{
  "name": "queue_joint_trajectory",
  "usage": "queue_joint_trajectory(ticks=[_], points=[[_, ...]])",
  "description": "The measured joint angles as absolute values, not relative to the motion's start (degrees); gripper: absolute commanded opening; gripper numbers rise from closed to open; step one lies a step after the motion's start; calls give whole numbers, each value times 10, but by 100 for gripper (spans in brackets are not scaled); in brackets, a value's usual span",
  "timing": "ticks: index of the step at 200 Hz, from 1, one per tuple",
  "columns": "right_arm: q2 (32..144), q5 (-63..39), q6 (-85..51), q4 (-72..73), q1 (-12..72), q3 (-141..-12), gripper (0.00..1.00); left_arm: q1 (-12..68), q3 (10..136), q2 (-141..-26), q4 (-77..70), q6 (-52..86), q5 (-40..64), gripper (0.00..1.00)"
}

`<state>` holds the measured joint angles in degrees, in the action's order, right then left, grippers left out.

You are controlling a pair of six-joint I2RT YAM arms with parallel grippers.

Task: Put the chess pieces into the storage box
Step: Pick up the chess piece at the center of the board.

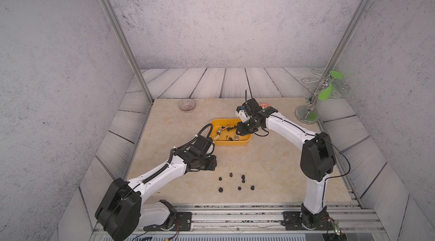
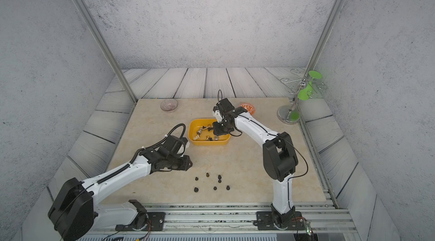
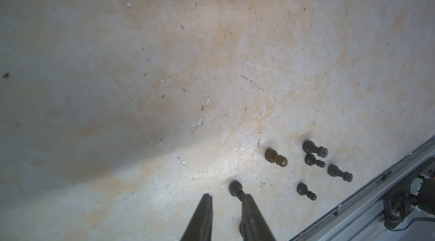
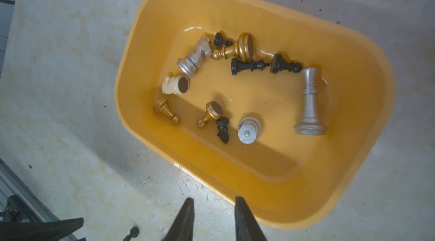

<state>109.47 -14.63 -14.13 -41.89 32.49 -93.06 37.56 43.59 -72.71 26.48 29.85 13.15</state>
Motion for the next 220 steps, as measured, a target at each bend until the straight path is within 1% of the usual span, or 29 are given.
queue_joint_trajectory(ticks=[46, 101, 148, 220], points=[[1022, -143, -147, -401, 325, -838, 31, 392, 449, -748, 263, 298, 132, 26], [969, -129, -149, -398, 325, -755, 32, 404, 462, -768, 263, 298, 133, 26], [940, -123, -163, -388, 325, -725, 32, 421, 482, -796, 262, 296, 133, 26], [931, -123, -180, -371, 325, -685, 32, 457, 513, -841, 256, 292, 130, 26]])
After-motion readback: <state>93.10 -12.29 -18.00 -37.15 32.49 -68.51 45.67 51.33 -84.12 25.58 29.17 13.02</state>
